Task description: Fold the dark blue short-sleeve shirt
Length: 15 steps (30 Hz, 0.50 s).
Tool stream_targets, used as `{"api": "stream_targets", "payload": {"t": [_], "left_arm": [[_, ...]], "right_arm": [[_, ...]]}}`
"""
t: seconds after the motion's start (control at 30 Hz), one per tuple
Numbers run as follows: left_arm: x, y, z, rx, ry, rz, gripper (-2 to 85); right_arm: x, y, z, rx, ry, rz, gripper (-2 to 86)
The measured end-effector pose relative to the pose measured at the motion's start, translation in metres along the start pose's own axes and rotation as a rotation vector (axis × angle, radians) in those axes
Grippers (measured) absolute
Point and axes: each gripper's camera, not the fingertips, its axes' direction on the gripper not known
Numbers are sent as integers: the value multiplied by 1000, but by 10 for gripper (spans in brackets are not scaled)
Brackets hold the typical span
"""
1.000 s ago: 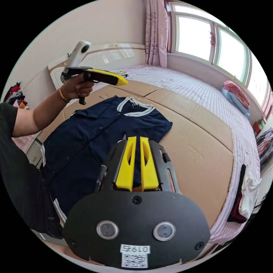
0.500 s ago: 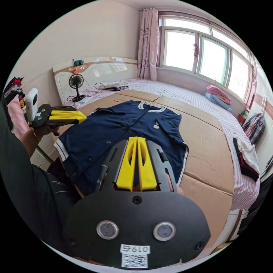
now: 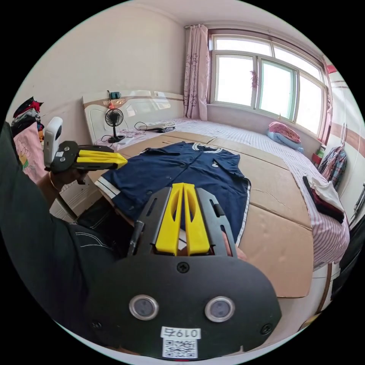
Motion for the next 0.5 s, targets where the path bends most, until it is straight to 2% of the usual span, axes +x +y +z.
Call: {"api": "stream_targets", "payload": {"t": [0.2,0.27,0.37,0.4,0.5], "left_arm": [[30,51,-25,85,101,-103,36],[45,50,-27,33,74,-29,55],[64,55,-45,33,0,105,74],[63,57,-50,37,27,119,75],[50,59,-53,22,86,62,73]], "right_arm": [[-43,35,10,18,-151,-14,-4],[-59,31,14,-33,-167,-99,6],[-86,33,19,-94,-63,-239,23],[-90,37,22,-115,-17,-269,18],[-86,48,21,-121,63,-253,-1]]}}
